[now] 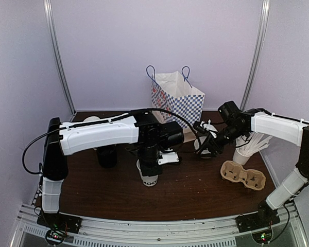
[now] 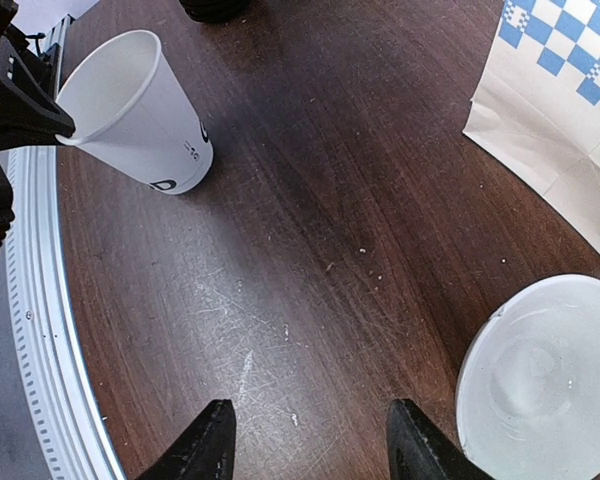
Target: Pack the takeout coffee
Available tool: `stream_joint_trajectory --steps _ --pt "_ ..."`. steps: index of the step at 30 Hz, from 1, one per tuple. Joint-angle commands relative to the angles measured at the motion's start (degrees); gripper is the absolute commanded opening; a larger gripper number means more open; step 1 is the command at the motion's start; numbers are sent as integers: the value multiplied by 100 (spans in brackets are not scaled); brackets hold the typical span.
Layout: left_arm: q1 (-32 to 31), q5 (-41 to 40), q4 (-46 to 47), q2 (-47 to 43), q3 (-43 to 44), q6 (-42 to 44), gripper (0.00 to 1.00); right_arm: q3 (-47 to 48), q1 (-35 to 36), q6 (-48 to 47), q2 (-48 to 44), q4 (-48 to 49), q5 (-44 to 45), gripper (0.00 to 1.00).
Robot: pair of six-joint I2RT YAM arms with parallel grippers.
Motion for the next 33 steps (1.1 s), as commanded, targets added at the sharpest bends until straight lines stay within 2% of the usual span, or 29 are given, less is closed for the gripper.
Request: stream_joint_trajectory --steps 1,13,17,22,27,30,33 --pt "21 165 269 -20 -31 73 0 -15 47 -38 -72 43 76 55" --pt "-1 425 475 -43 -91 115 4 54 113 -64 8 -44 78 55" --pt "-23 318 465 -68 -120 169 22 81 132 -67 34 -73 79 55" --pt "-66 447 249 -264 89 234 29 170 161 -47 35 -154 38 55" --pt "-65 241 243 -1098 314 246 37 230 192 -75 34 -238 29 55" --pt "149 -105 319 -1540 199 47 42 231 211 -104 42 -239 87 55" --pt "721 -561 414 -1880 -165 -565 49 226 229 -117 52 -236 113 55"
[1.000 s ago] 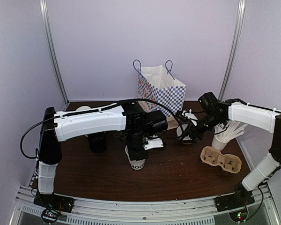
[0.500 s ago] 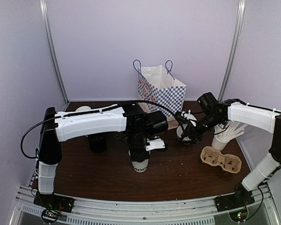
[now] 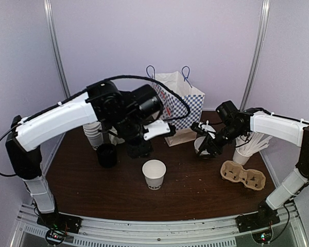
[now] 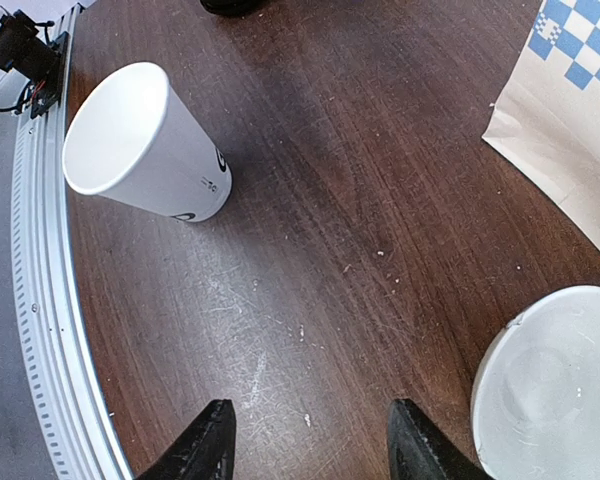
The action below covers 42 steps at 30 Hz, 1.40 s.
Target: Pack the takeout coffee
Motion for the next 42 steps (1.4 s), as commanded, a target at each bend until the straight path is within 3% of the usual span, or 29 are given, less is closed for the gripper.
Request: stream_joint_trajectory --steps 1,4,8,19,22,24,42 --pt "944 -667 92 -462 -316 -955 49 122 69 -92 37 -70 82 55" --pt "1796 -569 -78 -583 -771 -1627 44 89 104 -131 41 -59 140 55" --pt "2463 -11 398 -768 -1543 -1640 45 87 136 -168 50 -66 206 55" --pt "2763 30 454 193 -1582 -1426 48 25 158 -225 -11 -64 295 55" --pt "2763 -16 387 387 -1572 -1465 61 -7 160 -229 -62 -57 311 55" --pt "2763 -111 384 459 -1625 -1473 62 -36 160 -245 -85 -35 320 55" --pt "3027 46 435 913 -1557 -1444 37 -36 176 -282 21 -63 355 55"
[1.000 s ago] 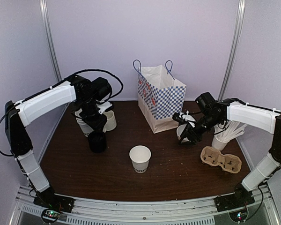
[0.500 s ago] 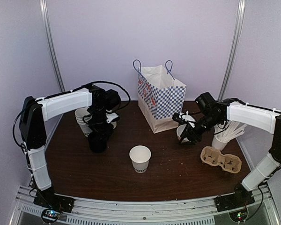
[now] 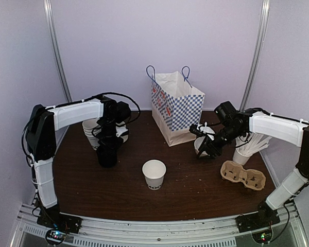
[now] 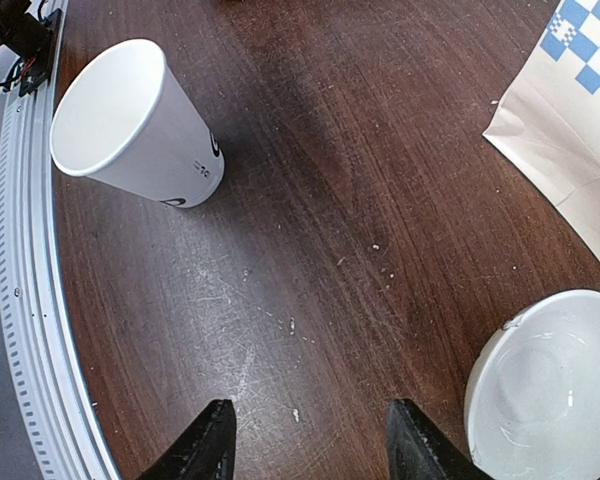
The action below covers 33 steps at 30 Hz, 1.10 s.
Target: Pack the takeout coffee
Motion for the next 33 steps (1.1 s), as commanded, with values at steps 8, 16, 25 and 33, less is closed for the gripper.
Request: stream_joint_trajectory --steps 8,16,25,33 --pt "50 318 16 68 165 47 24 -25 61 -79 53 -50 87 55" --pt "50 295 -253 -190 280 70 15 -5 96 -80 97 -66 102 55" --pt "41 1383 -738 -1027 1165 158 15 293 127 18 124 -328 -112 54" --pt "33 3261 587 -1776 1985 -156 14 1904 223 413 173 -1124 -691 57"
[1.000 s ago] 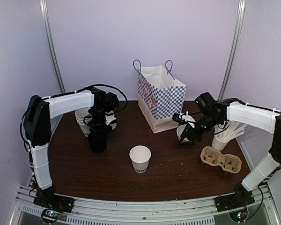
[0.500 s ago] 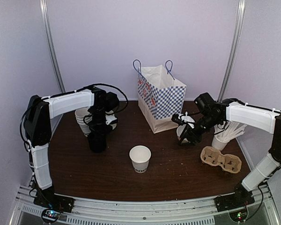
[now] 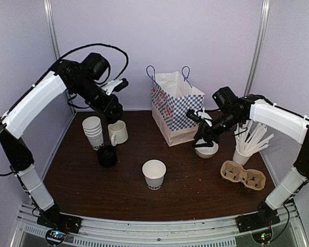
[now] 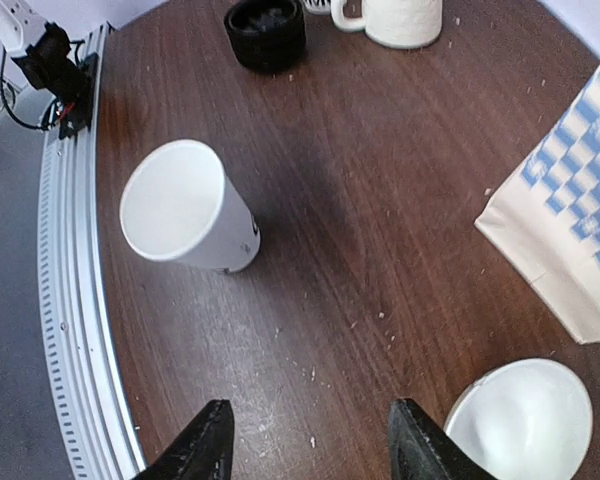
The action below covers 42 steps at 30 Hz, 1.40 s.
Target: Pack the takeout coffee
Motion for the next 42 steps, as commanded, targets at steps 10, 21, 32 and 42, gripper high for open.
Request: stream_joint_trajectory --steps 10,21,32,42 --pt "-5 3140 5156 -1292 -1728 -1684 13 2194 222 3162 428 1253 -1712 87" --pt "-121 3230 7247 -1602 -2738 -2656 14 3013 714 5448 1223 2909 -1980 99" --pt "-325 3169 7265 -1502 -2701 -2531 13 3179 750 6405 1431 3827 -2237 99" --pt "-463 3104 7054 -1426 -2587 -2319 13 2960 750 7099 1442 4629 -2432 98"
